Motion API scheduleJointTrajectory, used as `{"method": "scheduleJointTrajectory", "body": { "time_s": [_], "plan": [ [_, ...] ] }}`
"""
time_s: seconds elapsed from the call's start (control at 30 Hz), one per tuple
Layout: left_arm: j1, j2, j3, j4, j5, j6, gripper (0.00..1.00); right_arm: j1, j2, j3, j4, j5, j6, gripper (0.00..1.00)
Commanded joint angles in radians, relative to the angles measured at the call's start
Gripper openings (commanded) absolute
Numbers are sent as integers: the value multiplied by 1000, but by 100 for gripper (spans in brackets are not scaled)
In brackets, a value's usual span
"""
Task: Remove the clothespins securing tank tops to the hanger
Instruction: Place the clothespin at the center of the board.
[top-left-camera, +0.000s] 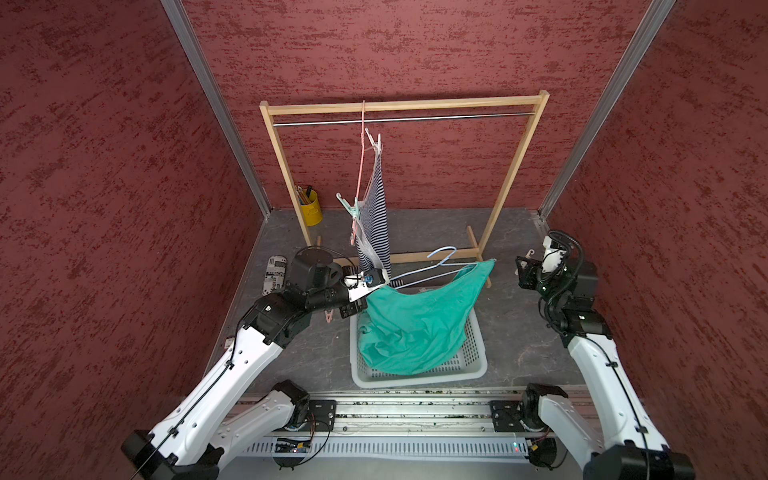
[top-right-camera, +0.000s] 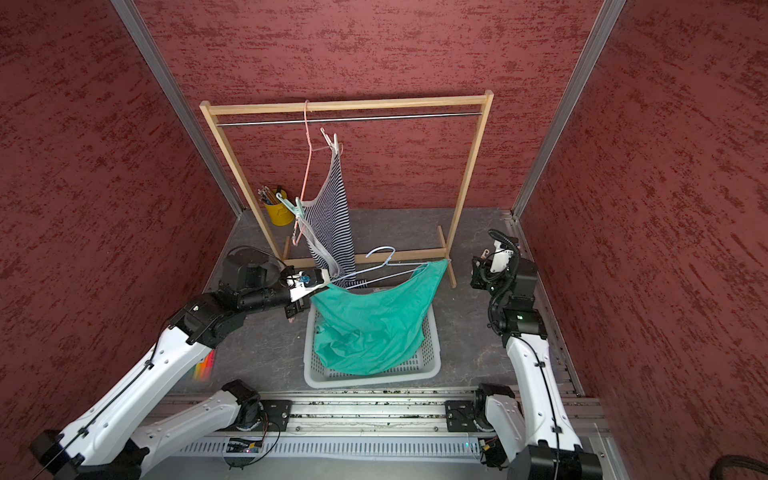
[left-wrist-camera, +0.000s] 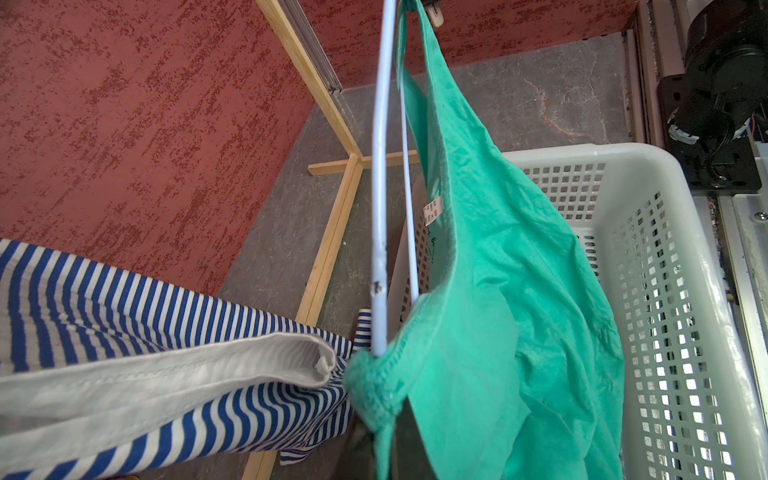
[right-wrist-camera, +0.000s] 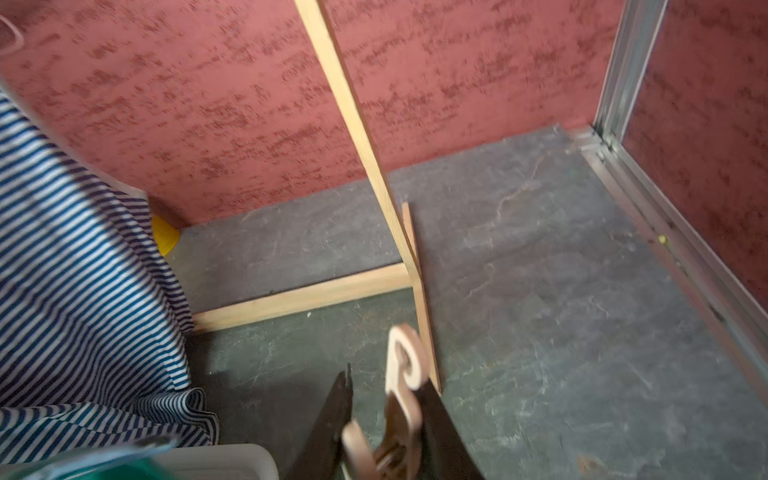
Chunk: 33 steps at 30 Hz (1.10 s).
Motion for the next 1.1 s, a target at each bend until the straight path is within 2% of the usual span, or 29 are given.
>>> {"method": "scheduleJointTrajectory", "body": {
  "time_s": [0.0, 0.13, 0.3, 0.53, 0.87, 1.07],
  "plan": [
    [-3, 7, 32, -2, 12, 24, 0, -2, 51, -15, -51, 35, 44, 0],
    [-4, 26, 32, -20, 4, 24, 0, -3, 168, 12, -108, 80, 28, 0],
    [-3, 27, 16, -10, 16, 24, 0, -3, 302, 53, -196, 242, -10, 0],
    [3, 19, 17, -16, 32, 23, 0, 12, 441, 135, -272, 202, -16, 0],
    [4, -16, 9, -20, 41, 16, 0, 27, 657, 239, -304, 310, -61, 0],
    [3, -28, -6, -10, 35, 14, 0, 72, 715, 294, -343, 414, -85, 2]
  ]
}}
